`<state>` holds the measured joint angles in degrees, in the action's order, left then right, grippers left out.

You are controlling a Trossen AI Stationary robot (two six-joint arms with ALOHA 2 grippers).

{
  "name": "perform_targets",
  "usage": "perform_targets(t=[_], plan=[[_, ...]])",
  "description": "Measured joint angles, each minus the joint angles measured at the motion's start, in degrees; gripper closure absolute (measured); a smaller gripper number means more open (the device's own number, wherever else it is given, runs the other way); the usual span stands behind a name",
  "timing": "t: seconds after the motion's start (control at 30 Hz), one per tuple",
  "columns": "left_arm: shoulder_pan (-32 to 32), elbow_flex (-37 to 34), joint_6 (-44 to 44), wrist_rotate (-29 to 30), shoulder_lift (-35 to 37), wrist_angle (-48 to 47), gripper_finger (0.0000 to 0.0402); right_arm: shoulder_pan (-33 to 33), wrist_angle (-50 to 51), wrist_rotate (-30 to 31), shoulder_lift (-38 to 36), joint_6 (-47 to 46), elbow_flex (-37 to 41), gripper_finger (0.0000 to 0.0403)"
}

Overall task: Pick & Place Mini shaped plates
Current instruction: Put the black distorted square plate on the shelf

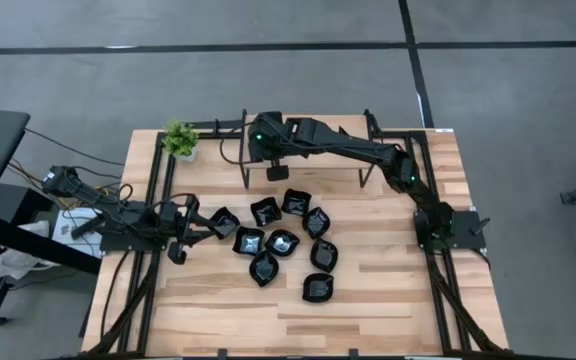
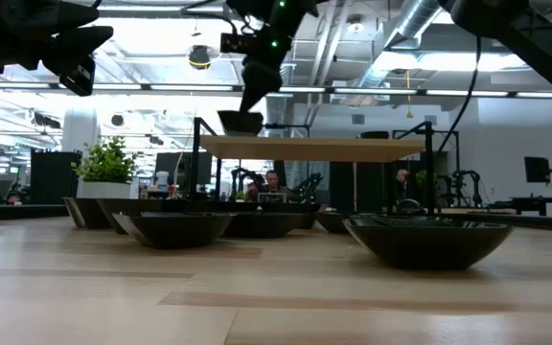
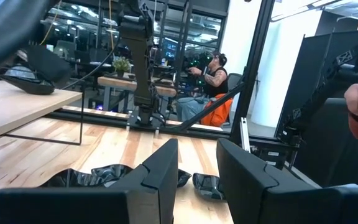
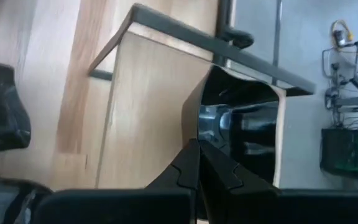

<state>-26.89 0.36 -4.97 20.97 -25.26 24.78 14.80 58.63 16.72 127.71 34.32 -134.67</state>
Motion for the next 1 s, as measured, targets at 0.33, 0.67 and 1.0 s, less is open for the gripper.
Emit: perform_targets(t=[0.33,0.67,1.0], plan=[[-0.02,0.00,0.02,0.01,0.00,0.16,0.0289,1.18,-1.92,0.08,1.13,0.22,0.04,0.0403],[0.00,-0.01,0.00,0.01,0.02,0.37,0.0289,1.12,-2.61,-0.18,1.13,-0.06,0.04,0.0403],[0.00,0.00,0.02,0.01,0.02,0.74,0.0289,1.12,-3.59,-0.18,1.13,-1.37,0.04,0.0396]])
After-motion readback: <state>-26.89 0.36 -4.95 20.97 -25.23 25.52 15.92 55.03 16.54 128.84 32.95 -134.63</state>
